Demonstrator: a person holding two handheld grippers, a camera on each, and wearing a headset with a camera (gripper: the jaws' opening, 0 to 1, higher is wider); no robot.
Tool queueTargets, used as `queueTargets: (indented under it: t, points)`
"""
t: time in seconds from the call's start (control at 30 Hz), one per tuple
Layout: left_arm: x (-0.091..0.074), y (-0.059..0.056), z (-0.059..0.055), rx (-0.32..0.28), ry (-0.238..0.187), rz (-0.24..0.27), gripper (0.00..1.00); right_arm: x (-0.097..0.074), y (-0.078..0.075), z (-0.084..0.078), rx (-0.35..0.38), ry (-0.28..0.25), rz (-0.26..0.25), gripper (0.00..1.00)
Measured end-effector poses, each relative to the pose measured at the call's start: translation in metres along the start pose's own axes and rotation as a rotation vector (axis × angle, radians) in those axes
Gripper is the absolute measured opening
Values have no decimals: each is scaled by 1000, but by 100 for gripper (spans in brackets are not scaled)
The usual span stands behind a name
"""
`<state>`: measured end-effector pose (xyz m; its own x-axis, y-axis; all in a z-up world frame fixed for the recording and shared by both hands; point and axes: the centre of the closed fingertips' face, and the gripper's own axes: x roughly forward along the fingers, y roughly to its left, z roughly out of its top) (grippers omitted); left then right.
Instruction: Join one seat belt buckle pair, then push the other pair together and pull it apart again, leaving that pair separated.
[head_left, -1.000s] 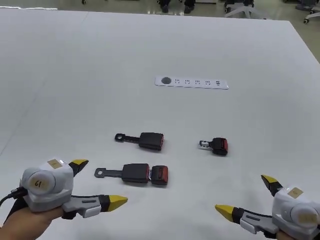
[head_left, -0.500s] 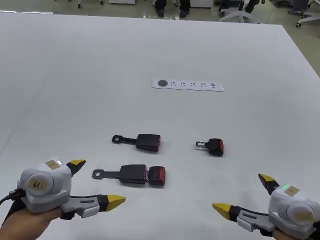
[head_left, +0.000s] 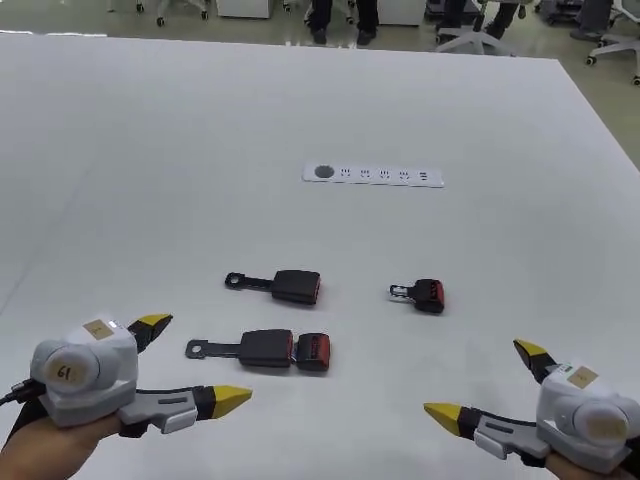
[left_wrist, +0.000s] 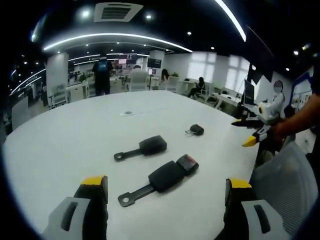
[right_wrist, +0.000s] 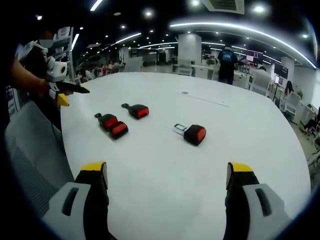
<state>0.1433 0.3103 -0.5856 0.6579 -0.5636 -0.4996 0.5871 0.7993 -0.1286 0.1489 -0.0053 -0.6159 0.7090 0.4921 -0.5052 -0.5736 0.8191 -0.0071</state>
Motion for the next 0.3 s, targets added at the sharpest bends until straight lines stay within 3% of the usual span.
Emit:
queueTargets:
  t: [0.3]
  points:
    - [-1,-1,1,10,-8,0,100,-5,0,-2,4,-1,-6,100]
